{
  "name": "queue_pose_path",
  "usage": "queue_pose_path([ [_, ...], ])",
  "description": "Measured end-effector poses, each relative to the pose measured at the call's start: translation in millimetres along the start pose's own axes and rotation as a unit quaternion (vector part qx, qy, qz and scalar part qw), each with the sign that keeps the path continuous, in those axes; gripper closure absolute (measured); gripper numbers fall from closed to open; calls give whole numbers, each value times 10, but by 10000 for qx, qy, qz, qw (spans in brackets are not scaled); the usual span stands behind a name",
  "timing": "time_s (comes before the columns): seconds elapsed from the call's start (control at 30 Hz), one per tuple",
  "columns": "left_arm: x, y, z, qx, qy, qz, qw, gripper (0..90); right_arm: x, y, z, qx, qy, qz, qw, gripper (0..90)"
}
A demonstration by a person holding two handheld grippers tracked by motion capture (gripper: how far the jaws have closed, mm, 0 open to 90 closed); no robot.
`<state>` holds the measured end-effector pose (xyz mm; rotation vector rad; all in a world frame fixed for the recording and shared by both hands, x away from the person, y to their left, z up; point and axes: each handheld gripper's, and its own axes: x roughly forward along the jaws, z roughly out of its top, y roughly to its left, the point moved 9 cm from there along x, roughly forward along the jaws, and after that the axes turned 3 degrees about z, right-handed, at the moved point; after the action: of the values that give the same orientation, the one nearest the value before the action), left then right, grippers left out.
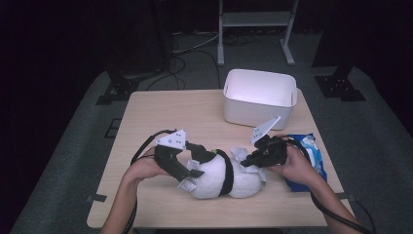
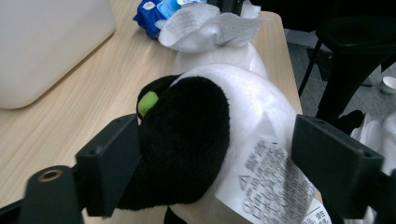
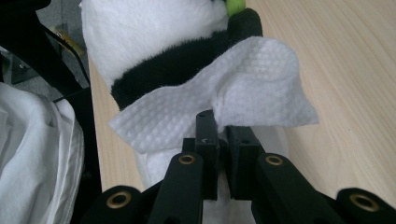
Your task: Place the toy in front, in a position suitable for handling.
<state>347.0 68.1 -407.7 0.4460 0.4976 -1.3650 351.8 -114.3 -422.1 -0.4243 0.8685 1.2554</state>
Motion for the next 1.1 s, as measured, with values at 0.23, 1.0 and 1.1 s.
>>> queue_pose_path([
  [0.23,71,-26,-47,40,49,-92,9999,156,-10,42,41,-83,-13,13,10000,836],
  [1.0,100,-37,-92,32,94,-138,9999,186,152,23,272,-238,195,75,9995,835],
  [1.1,99,-38,-78,24,77,-114,9999,184,105,13,233,-224,168,25,9996,835],
])
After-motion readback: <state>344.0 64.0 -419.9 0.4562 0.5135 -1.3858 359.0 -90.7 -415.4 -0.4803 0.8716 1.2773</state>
